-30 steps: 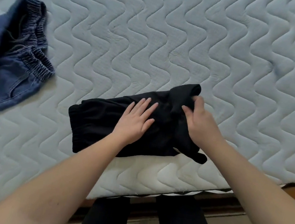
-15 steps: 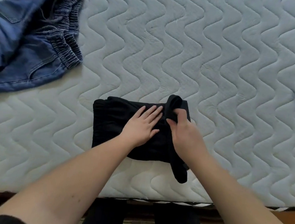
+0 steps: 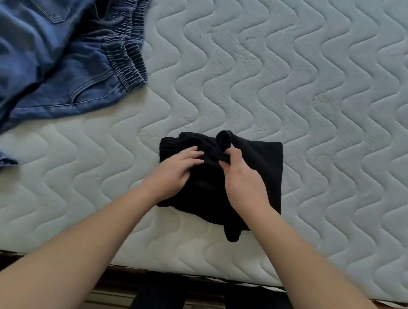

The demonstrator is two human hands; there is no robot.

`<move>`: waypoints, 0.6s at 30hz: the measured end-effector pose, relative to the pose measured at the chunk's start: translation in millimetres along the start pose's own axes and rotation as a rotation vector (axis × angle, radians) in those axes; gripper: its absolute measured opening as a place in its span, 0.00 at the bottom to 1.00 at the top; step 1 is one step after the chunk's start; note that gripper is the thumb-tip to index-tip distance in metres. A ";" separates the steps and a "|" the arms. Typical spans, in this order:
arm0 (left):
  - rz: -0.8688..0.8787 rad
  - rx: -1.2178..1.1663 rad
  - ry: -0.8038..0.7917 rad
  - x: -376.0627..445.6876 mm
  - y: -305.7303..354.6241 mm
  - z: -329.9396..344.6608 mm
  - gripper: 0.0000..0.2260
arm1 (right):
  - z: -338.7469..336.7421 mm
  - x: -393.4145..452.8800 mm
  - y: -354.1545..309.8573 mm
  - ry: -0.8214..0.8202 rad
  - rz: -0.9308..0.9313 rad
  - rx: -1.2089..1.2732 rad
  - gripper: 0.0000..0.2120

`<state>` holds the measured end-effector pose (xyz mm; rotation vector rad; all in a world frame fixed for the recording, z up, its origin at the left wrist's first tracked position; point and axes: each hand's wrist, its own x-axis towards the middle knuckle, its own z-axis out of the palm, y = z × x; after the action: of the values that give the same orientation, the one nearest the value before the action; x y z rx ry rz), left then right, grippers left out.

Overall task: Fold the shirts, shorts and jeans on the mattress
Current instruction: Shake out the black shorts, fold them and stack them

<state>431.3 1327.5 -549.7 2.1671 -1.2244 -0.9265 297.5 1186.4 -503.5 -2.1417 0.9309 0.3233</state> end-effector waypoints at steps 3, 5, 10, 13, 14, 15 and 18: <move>-0.209 -0.118 0.264 -18.8 -23.1 -20.2 0.17 | 8.8 5.4 -9.3 -0.038 0.025 0.005 0.18; -0.325 -0.136 0.421 -23.9 -36.9 -27.9 0.16 | 16.1 6.6 -15.5 -0.048 0.005 -0.015 0.18; -0.742 -0.879 0.263 -16.4 -41.9 -22.9 0.21 | 35.9 11.0 -30.8 -0.026 -0.024 -0.004 0.20; -0.671 -0.873 0.200 -14.8 -41.0 -13.3 0.19 | 51.4 16.6 -40.8 -0.002 -0.018 -0.015 0.19; -0.663 -0.866 0.216 -14.2 -40.2 -13.0 0.19 | 57.2 18.7 -45.3 0.001 -0.020 -0.026 0.20; -0.667 -0.874 0.232 -13.0 -41.0 -12.7 0.18 | 63.0 20.6 -50.5 -0.003 -0.022 -0.033 0.21; -0.699 -0.921 0.257 -10.6 -40.8 -13.1 0.12 | 74.9 23.6 -65.5 -0.045 -0.039 0.000 0.19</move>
<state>459.4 1357.5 -565.5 1.8037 0.1603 -1.1152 365.4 1258.2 -529.8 -2.1410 0.8621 0.3506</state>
